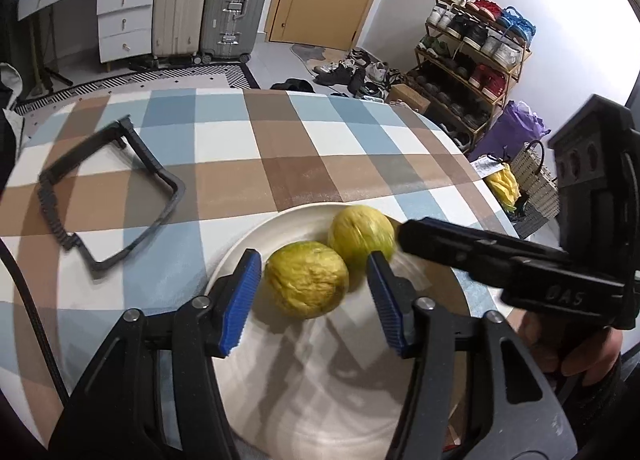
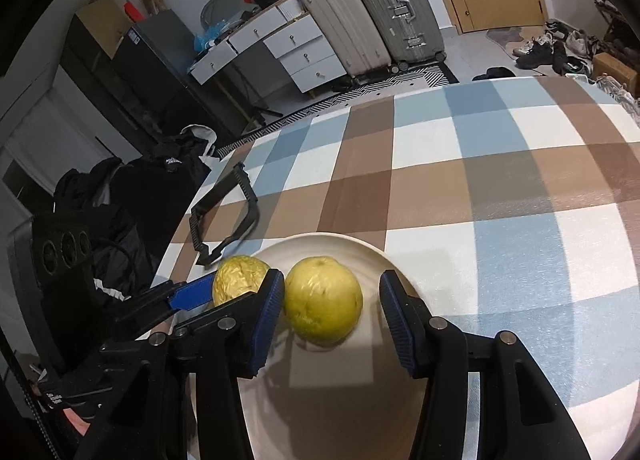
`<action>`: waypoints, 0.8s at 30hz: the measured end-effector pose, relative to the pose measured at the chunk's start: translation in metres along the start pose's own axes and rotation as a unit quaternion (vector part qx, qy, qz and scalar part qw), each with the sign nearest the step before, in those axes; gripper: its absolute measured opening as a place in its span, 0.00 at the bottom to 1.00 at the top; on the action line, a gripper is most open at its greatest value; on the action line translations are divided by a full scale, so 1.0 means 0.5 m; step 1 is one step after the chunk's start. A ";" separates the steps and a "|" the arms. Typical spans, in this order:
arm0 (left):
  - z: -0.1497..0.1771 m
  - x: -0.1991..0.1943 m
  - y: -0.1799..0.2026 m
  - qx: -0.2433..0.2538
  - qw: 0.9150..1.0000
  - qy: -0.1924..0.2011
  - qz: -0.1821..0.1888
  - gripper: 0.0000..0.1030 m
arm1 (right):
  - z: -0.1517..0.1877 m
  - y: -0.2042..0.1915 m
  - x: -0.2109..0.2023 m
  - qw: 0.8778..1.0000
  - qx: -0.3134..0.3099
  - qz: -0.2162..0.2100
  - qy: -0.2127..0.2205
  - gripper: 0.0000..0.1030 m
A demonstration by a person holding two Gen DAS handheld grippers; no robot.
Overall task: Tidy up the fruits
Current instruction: 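Carry both green fruits over the cream plate and release them onto it, then withdraw both tools from the plate back toward the remaining fruits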
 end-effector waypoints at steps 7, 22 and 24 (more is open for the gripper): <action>0.003 -0.095 0.012 0.021 0.998 0.037 -0.036 0.64 | -0.003 -0.001 -0.114 0.998 0.008 0.011 0.058 0.75; 0.115 -0.387 0.101 0.067 0.986 0.123 -0.093 0.99 | 0.128 -0.142 -0.385 0.981 -0.079 0.057 0.170 0.99; 0.135 -0.429 0.113 0.070 0.983 0.140 -0.096 0.99 | 0.156 -0.163 -0.413 0.977 -0.085 0.059 0.184 1.00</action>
Point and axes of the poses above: each gripper's, at about its wrist camera, not at the fingertips, and x roughly the way its jaws point, y to its right, z to its underside, the point moved 9 cm from there along x, roughly the way its jaws point, and after that the axes turned 1 degree about y, right-handed, at the moved point
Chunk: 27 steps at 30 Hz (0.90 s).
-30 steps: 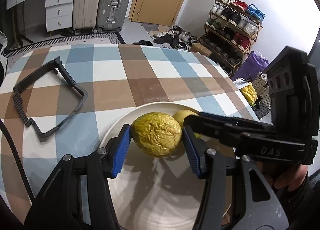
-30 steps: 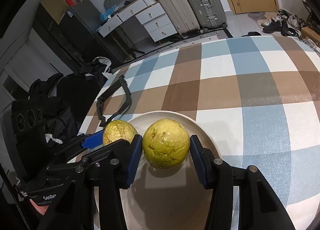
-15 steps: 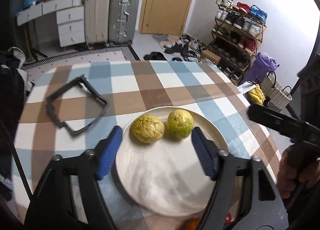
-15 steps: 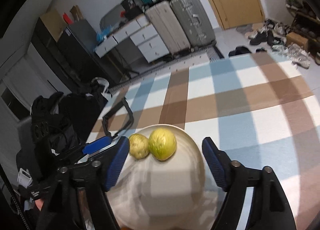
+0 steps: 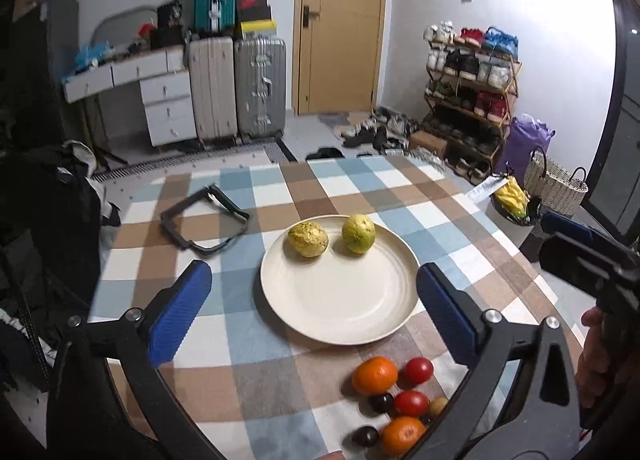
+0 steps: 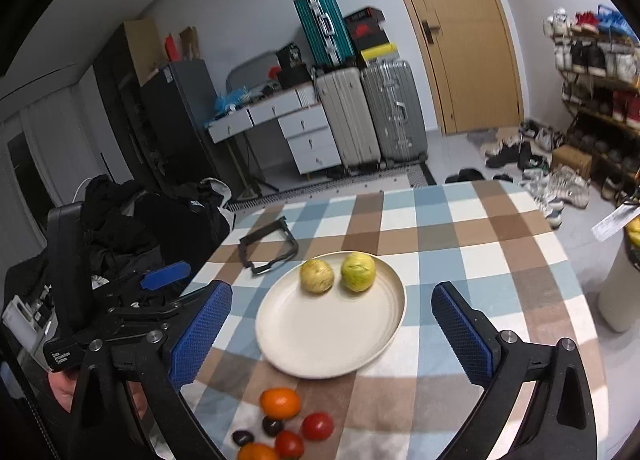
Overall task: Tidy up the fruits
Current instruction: 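Withdraw both tools from the plate back toward the remaining fruits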
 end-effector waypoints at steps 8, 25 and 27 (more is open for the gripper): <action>0.068 -0.124 0.005 -0.020 1.000 0.008 -0.001 0.99 | 0.055 -0.071 -0.097 0.997 -0.062 0.031 0.037 1.00; 0.292 -0.110 0.054 -0.029 0.997 -0.073 0.024 0.99 | 0.214 -0.066 -0.149 0.995 -0.071 0.069 0.011 1.00; 0.310 -0.096 0.062 -0.022 0.996 -0.083 0.027 0.99 | 0.232 -0.063 -0.151 0.995 -0.072 0.072 0.005 1.00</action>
Point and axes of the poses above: each gripper's, at about its wrist camera, not at the fingertips, and x roughly the way its jaws point, y to its right, z to its underside, the point moved 9 cm from there along x, roughly the way its jaws point, and after that the axes turned 1 degree about y, right-handed, at the moved point
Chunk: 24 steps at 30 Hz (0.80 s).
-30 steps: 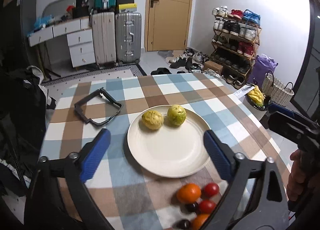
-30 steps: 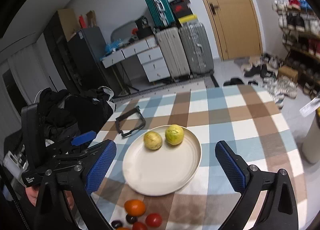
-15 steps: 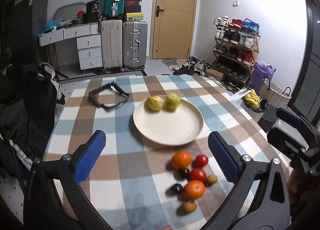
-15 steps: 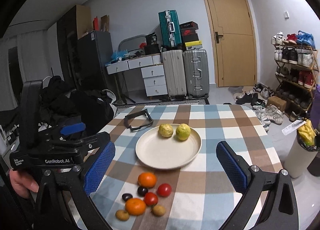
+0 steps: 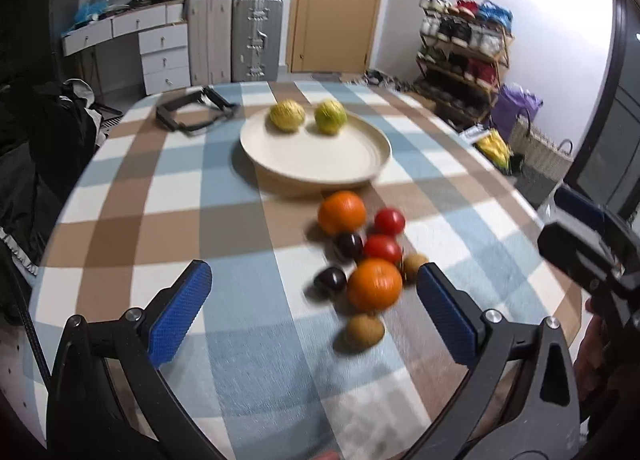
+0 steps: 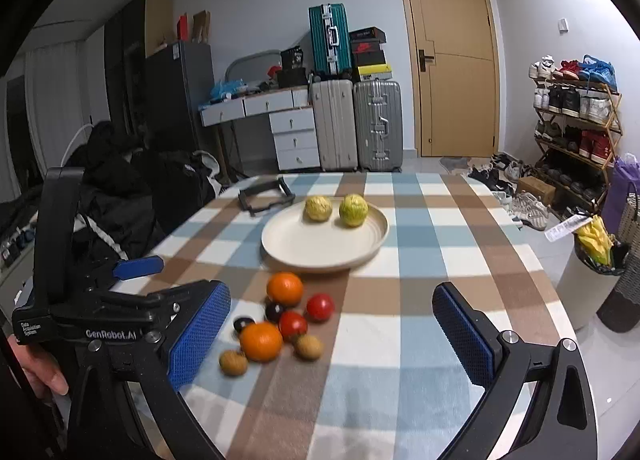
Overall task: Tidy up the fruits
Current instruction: 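Withdraw both tools from the plate back toward the remaining fruits, then grasp a small brown fruit with the left tool while the right tool grasps another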
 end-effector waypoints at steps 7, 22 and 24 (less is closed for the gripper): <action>0.042 0.051 0.011 0.013 0.999 -0.039 0.006 0.99 | 0.048 0.016 0.009 1.000 0.003 0.010 -0.024 1.00; 0.077 0.080 0.070 0.077 0.993 -0.075 0.054 0.51 | 0.079 0.043 0.032 0.999 0.018 0.015 -0.045 1.00; 0.083 0.082 0.070 0.074 0.992 -0.082 0.062 0.33 | 0.080 0.043 0.031 0.999 0.018 0.015 -0.046 1.00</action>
Point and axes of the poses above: each gripper's, at about its wrist camera, not at the fingertips, and x roughly the way its jaws point, y to its right, z to its underside, the point moved 9 cm from there along x, roughly the way its jaws point, and after that the axes turned 1 degree about y, right-handed, at the moved point
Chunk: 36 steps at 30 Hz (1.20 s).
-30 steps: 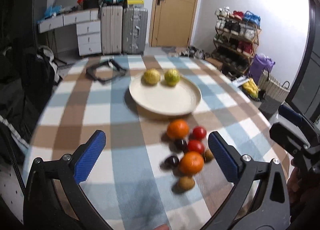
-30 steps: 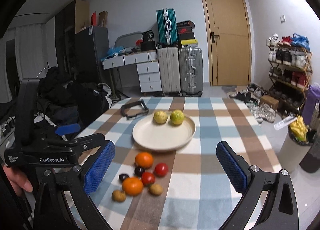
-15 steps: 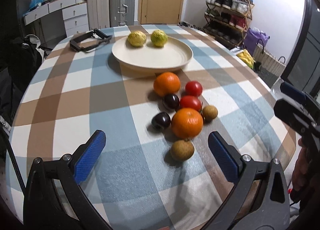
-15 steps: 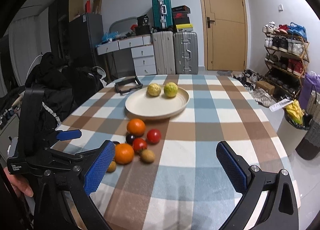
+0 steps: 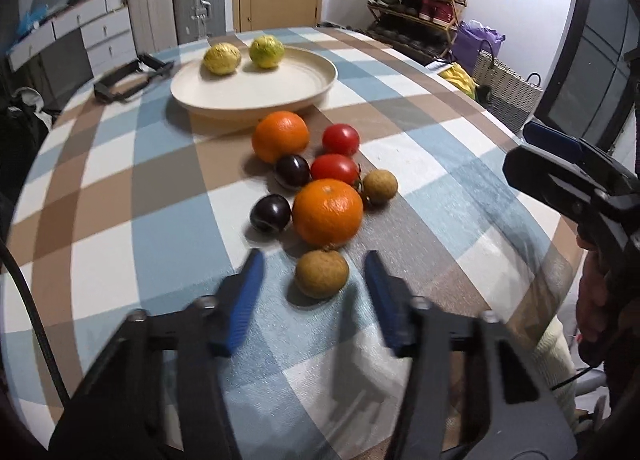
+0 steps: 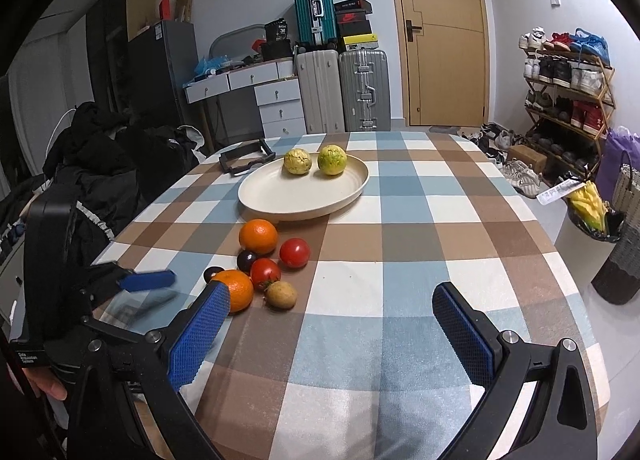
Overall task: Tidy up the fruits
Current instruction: 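Grasp a small brown fruit with the left tool while the right tool grasps another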
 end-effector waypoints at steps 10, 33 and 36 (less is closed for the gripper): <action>0.005 -0.006 -0.010 -0.011 1.000 0.004 0.024 0.23 | 0.006 0.006 0.015 0.999 0.028 -0.022 -0.015 1.00; -0.037 -0.081 -0.085 -0.055 0.997 0.048 0.031 0.23 | 0.039 -0.043 0.165 0.988 0.020 -0.100 -0.119 0.68; -0.037 -0.075 -0.092 -0.059 0.997 0.045 0.032 0.23 | 0.038 -0.050 0.171 0.986 0.020 -0.114 -0.123 0.59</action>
Point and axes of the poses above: each gripper's, at about its wrist camera, not at the fingertips, and x roughly the way its jaws point, y to its right, z to its underside, the point moved 9 cm from there along x, roughly the way its jaws point, and after that the axes turned 1 degree about y, right-handed, at the moved point
